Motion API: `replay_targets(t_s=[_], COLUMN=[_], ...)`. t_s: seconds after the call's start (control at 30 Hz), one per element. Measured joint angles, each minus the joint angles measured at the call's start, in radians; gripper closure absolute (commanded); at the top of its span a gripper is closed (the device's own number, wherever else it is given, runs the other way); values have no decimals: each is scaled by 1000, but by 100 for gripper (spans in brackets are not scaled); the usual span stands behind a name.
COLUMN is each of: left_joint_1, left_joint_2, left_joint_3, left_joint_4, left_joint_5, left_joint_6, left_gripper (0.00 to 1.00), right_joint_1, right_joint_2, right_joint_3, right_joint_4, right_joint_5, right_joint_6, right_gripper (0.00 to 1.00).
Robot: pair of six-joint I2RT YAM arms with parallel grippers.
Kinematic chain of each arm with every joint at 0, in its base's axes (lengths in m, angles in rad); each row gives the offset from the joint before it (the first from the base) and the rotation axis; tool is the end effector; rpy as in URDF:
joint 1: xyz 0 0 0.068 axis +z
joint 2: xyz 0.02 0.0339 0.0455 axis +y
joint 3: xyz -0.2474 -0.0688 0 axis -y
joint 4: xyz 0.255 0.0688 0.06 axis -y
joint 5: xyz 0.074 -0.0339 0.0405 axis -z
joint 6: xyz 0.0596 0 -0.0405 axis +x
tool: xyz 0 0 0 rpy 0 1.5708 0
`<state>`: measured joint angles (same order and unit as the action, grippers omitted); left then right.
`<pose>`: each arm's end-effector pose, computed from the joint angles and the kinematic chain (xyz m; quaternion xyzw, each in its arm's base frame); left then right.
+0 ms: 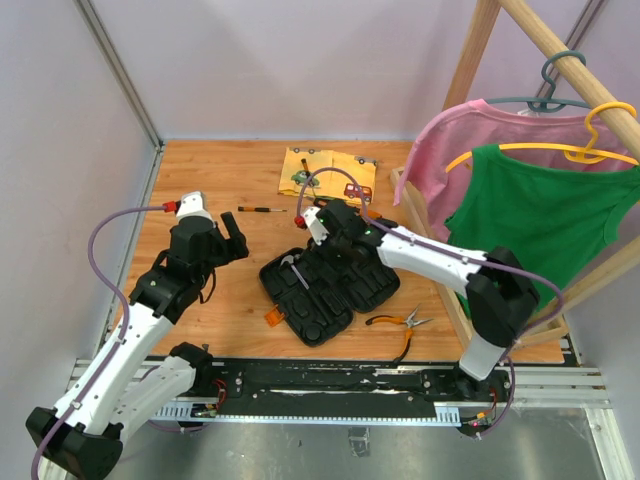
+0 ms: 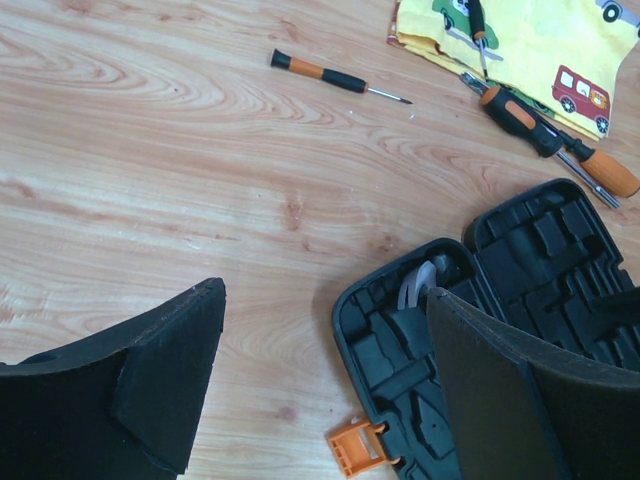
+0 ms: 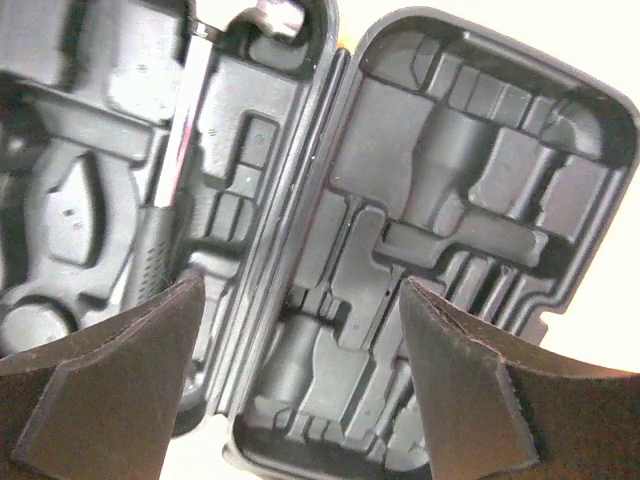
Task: Sort the tools into containers
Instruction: Move the storage box to the center of the board, then adjust the hammer in the storage box.
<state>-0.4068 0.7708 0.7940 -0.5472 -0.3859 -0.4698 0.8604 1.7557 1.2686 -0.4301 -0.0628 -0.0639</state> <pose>0.1999 -0.0617 0.2871 -0.1226 0.8466 -0.0578 0.5147 0.2581 0.3057 0.1844 -0.4311 0.8428 0.1518 0.2842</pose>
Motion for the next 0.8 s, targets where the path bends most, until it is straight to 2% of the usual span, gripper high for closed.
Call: replay_targets(t_s=[0.17, 0.27, 0.53, 0.63, 0.8], left_joint_1=[0, 0, -8, -40, -110], left_joint_2=[18, 48, 144, 201, 325], left_joint_3=[-2, -3, -43, -44, -44], left_joint_4=[9, 27, 121, 158, 215], left_joint_5=[32, 78, 200, 207, 209], left_joint_6=[2, -2, -32, -33, -29], left_gripper=[17, 22, 39, 48, 57], right_joint_1=[0, 0, 3, 7, 12], right_joint_2=[-149, -195, -227, -225, -188], right_joint_3=[-87, -166, -296, -301, -294], right_joint_4=[65, 106, 207, 239, 291], right_joint_5=[-51, -89, -195, -219, -240], right_joint_6=[58, 119, 312, 351, 386], right_gripper=[20, 23, 38, 48, 56])
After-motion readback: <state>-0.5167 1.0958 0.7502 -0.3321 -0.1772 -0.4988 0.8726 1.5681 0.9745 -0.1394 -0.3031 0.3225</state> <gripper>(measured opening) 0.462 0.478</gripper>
